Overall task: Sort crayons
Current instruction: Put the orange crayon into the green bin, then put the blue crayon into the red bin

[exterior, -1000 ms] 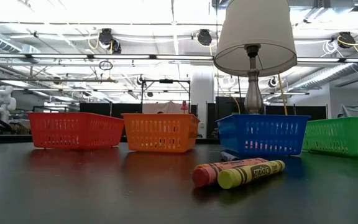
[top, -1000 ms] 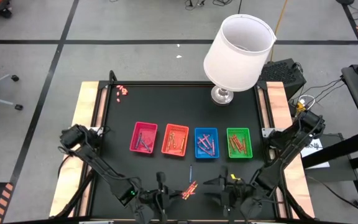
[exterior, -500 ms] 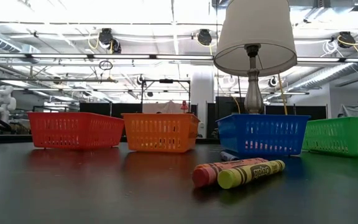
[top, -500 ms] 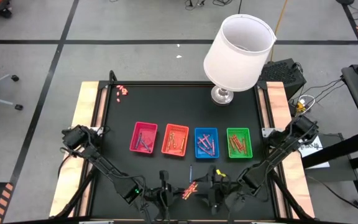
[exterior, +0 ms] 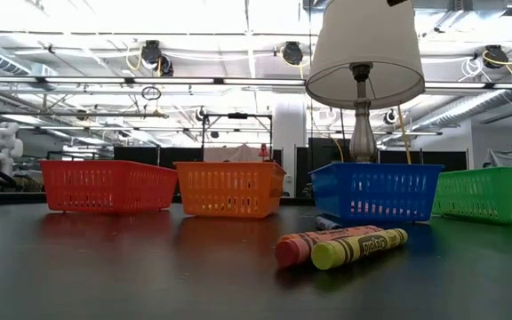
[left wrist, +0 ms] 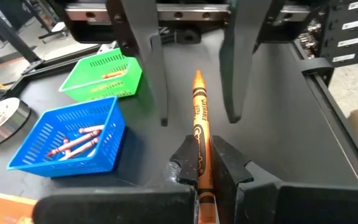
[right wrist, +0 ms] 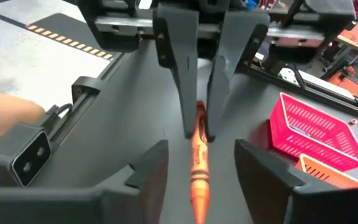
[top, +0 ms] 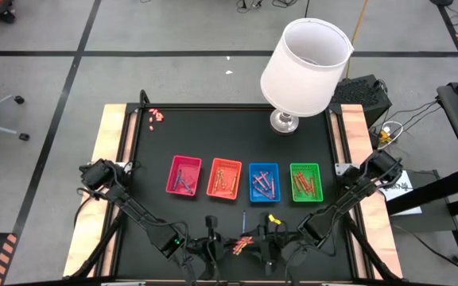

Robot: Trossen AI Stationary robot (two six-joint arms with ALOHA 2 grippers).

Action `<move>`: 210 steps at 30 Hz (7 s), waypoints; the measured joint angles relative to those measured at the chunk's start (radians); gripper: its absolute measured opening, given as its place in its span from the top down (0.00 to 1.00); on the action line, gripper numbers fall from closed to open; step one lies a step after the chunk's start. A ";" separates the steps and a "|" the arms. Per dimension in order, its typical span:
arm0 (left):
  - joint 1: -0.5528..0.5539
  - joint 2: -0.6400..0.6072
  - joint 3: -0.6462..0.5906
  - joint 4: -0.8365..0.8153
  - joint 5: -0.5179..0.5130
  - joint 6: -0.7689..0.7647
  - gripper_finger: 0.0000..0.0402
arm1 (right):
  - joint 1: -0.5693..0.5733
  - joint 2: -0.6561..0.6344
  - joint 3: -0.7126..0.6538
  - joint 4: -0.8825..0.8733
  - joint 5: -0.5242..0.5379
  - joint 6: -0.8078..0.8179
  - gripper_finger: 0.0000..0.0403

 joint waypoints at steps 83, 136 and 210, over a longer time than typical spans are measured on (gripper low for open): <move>-0.193 -0.054 0.002 -0.057 -0.077 -0.053 0.54 | 0.077 -0.069 0.000 -0.082 -0.047 -0.340 0.97; -0.057 -0.034 0.001 -0.052 -0.069 -0.184 0.54 | 0.078 -0.317 -0.092 -1.726 -0.038 1.175 0.97; 0.170 0.181 0.000 0.025 0.086 -0.367 0.54 | 0.223 -0.305 -0.151 -0.578 0.212 0.616 0.74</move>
